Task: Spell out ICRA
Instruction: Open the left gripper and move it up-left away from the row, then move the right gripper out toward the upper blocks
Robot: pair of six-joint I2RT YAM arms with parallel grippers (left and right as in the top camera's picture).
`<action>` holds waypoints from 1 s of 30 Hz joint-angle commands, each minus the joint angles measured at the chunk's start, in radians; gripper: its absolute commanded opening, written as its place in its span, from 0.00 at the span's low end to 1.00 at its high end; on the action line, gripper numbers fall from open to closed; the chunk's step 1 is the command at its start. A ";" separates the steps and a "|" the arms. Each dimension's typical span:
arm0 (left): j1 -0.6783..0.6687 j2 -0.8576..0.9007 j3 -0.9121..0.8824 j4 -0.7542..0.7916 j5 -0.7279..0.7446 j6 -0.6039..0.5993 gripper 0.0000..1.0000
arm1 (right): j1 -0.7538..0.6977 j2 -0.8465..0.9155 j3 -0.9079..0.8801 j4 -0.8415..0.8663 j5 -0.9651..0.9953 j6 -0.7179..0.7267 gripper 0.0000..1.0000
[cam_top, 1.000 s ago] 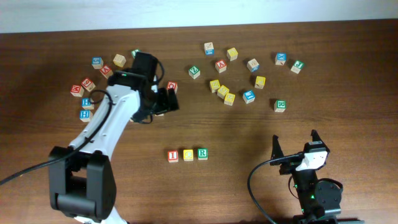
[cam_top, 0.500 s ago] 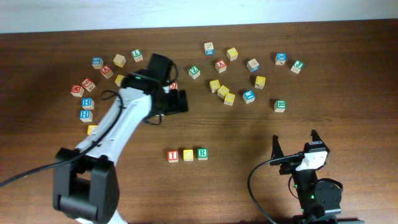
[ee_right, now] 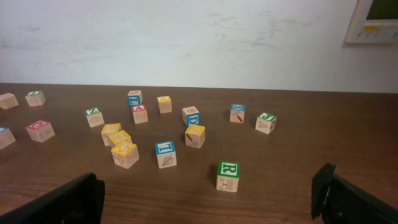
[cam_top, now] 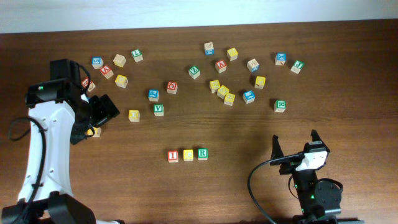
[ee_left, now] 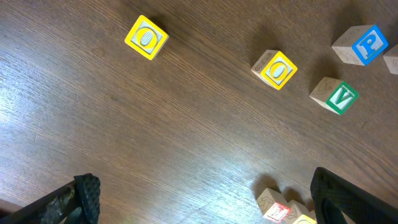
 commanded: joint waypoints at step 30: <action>0.006 -0.004 0.001 -0.002 -0.001 -0.009 0.99 | 0.005 -0.006 -0.007 0.039 -0.211 0.670 0.98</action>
